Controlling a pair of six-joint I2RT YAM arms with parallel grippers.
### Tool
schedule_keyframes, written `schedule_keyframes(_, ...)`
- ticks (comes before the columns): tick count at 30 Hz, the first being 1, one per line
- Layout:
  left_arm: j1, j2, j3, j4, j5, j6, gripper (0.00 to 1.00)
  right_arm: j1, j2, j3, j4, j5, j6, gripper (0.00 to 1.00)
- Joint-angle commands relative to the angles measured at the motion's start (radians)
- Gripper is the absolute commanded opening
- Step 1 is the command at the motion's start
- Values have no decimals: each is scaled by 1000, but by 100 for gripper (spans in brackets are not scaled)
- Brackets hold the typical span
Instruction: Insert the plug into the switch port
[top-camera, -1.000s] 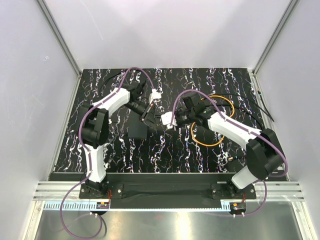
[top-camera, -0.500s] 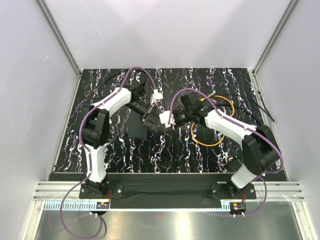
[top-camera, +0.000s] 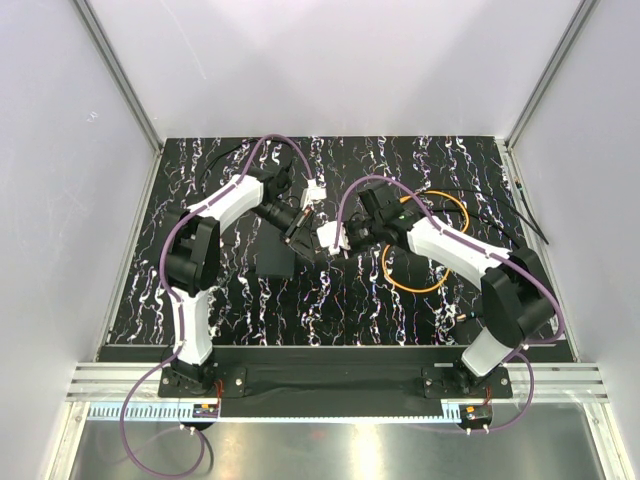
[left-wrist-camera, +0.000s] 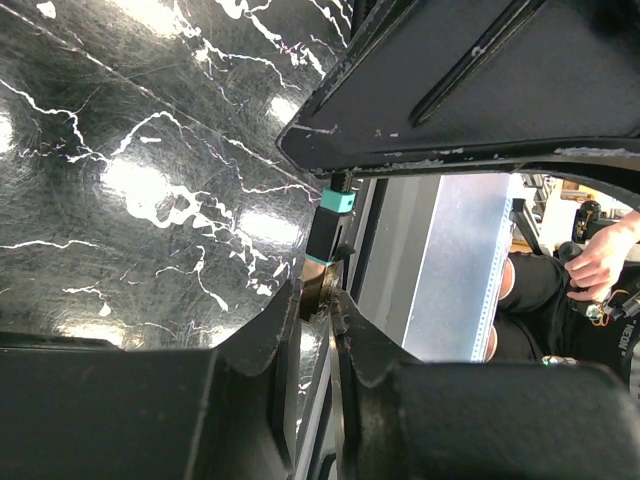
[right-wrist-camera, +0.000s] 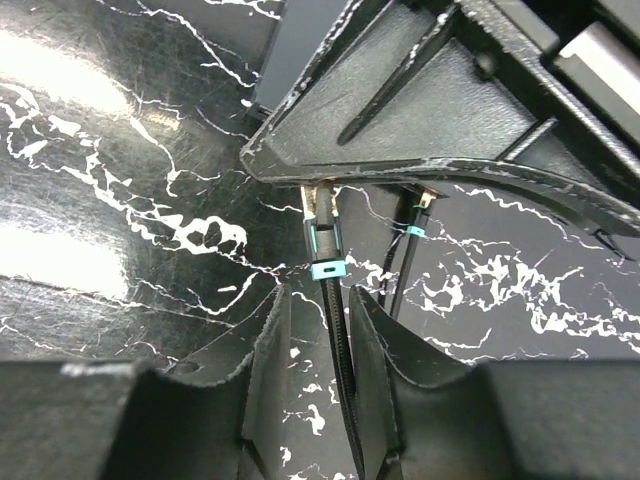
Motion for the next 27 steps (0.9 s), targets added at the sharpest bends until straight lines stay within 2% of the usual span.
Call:
schedule_keyframes(1, -3, -3, 37, 9, -7, 17, 0, 15, 7, 49, -27, 7, -14, 35)
schedule_keyframes(7, -3, 0, 37, 10, -21, 14, 0, 18, 19, 75, -55, 9, -23, 29)
schedule_keyframes(9, -3, 2, 37, 13, -23, 12, 0, 18, 26, 85, -61, 10, -25, 21)
schedule_keyframes(12, -4, 0, 32, 18, -12, 11, 0, 23, 31, 86, -64, 18, -17, 0)
schedule_keyframes(13, -3, -4, 26, 25, -10, 6, 11, 26, 30, 83, -50, 22, -5, 0)
schedule_keyframes(15, 17, -41, -3, 94, 19, -46, 25, 26, 27, 60, -13, 42, 62, 0)
schedule_keyframes(16, 28, -61, -43, 131, 30, -75, 39, 26, 23, 48, 34, 56, 93, 0)
schedule_keyframes(17, 60, -81, -70, 224, 34, -113, 43, 28, 22, 36, 66, 74, 131, 0)
schedule_keyframes(19, 97, -154, -142, 318, 36, -213, 50, 29, 28, 6, 163, 146, 275, 0)
schedule_keyframes(20, 132, -181, -170, 419, 21, -288, 54, 31, 49, 5, 180, 203, 379, 0)
schedule_keyframes(23, 201, -294, -268, 582, -31, -414, 57, 32, 103, 49, 175, 287, 518, 0)
schedule_keyframes(27, 276, -331, -344, 677, -119, -503, 60, 40, 180, 110, 148, 375, 636, 0)
